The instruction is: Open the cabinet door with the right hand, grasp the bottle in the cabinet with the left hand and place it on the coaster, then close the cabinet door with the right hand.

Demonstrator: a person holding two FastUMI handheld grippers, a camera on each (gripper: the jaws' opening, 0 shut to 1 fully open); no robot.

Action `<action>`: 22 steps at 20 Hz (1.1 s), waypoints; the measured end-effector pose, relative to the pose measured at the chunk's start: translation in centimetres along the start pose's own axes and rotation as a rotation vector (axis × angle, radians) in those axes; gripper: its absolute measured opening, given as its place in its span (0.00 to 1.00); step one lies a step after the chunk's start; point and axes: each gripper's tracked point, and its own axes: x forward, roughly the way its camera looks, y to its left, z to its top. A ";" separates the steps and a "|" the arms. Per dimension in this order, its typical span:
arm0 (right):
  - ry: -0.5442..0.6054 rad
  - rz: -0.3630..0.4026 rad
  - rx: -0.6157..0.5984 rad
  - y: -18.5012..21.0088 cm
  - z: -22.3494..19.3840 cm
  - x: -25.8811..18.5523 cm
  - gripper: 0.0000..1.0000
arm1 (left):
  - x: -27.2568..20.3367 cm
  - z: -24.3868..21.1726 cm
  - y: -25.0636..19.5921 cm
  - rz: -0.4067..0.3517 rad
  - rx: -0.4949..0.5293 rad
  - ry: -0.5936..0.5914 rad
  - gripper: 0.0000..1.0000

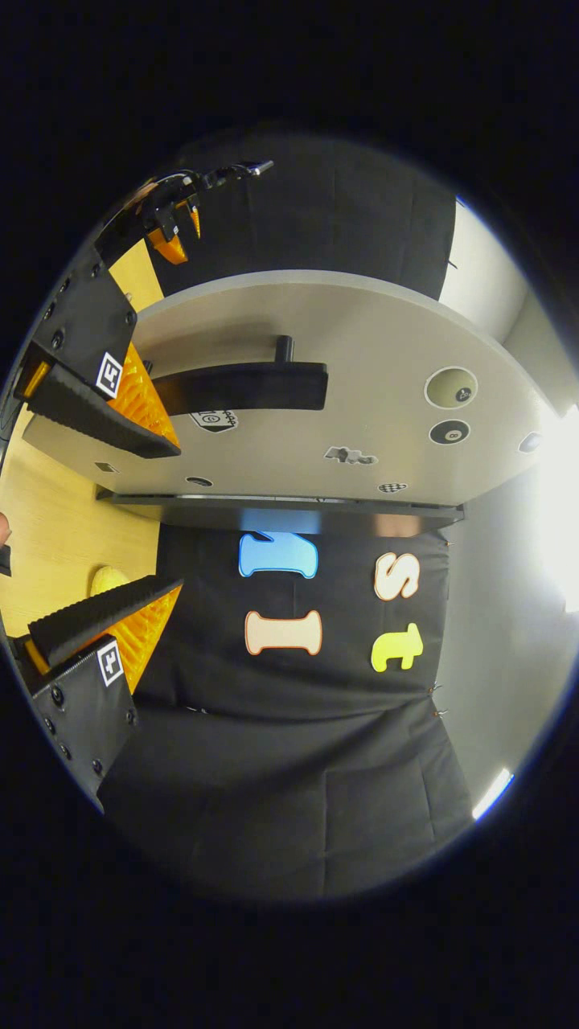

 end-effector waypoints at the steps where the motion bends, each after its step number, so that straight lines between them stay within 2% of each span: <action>1: 0.003 -0.001 0.003 0.5 0.1 0.0 0.93 | 0.3 -0.1 0.3 -0.009 -0.011 0.004 0.87; 3: 0.006 -0.002 0.001 1.4 0.1 0.0 0.89 | 0.9 -0.2 1.1 -0.020 -0.019 0.008 0.87; 4: 0.008 0.002 0.000 1.9 0.1 0.2 0.93 | 1.3 -0.1 1.6 -0.024 -0.017 0.006 0.89; 14: -0.005 0.030 0.007 6.5 1.0 2.3 0.94 | 3.6 0.1 5.7 -0.050 -0.006 -0.010 0.89; 17: -0.017 0.034 0.022 7.9 1.2 2.7 0.90 | 4.2 0.0 6.9 -0.054 -0.011 -0.008 0.91; 18: -0.018 0.037 0.027 8.4 1.0 2.9 0.93 | 4.5 0.0 7.3 -0.055 -0.012 -0.011 0.89; 22: -0.012 0.036 0.035 10.1 0.7 4.3 0.94 | 5.1 -0.1 9.2 -0.045 -0.013 -0.020 0.89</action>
